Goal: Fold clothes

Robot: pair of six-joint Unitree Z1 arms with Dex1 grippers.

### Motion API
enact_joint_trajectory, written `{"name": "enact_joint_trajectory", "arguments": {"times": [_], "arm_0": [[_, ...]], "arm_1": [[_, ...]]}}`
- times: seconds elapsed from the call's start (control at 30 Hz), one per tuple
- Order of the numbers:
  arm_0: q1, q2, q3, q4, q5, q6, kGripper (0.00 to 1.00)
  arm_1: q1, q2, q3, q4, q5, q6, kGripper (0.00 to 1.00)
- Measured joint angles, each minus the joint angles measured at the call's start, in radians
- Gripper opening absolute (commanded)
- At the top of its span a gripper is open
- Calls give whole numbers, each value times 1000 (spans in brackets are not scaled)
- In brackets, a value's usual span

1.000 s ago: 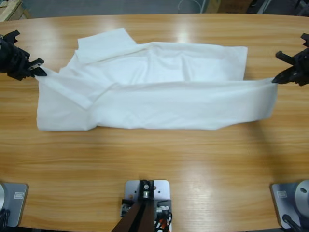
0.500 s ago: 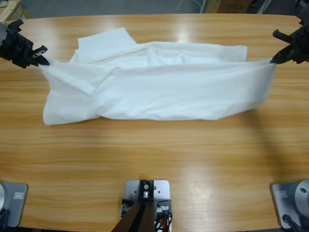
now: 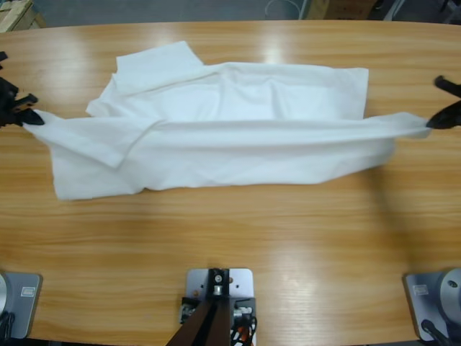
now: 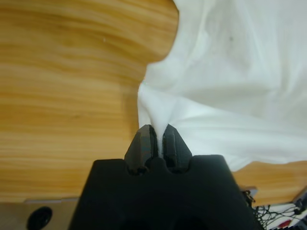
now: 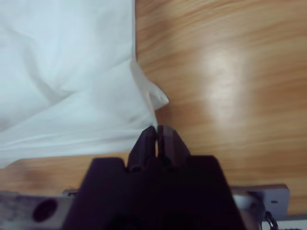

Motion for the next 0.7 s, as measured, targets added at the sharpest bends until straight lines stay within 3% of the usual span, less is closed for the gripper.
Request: {"name": "enact_joint_trajectory", "arguments": {"times": [0.43, 0.47, 0.5, 0.53, 0.6, 0.7], "arm_0": [[-165, -418, 180, 36, -35, -108, 0], [-175, -427, 187, 38, -40, -121, 0], [-187, -434, 195, 40, -44, -133, 0], [-201, -443, 203, 40, -46, -142, 0], [-220, -459, 212, 41, -47, -156, 0], [-229, -467, 218, 41, -47, -167, 0]], "arm_1": [[170, -379, 107, 137, 55, 148, 0], [183, -397, 119, 128, 80, 149, 69], [200, -419, 132, 108, 110, 149, 341], [215, -438, 143, 81, 134, 149, 507], [235, -460, 161, 33, 162, 148, 671], [246, -442, 175, -29, 176, 133, 711]]}}
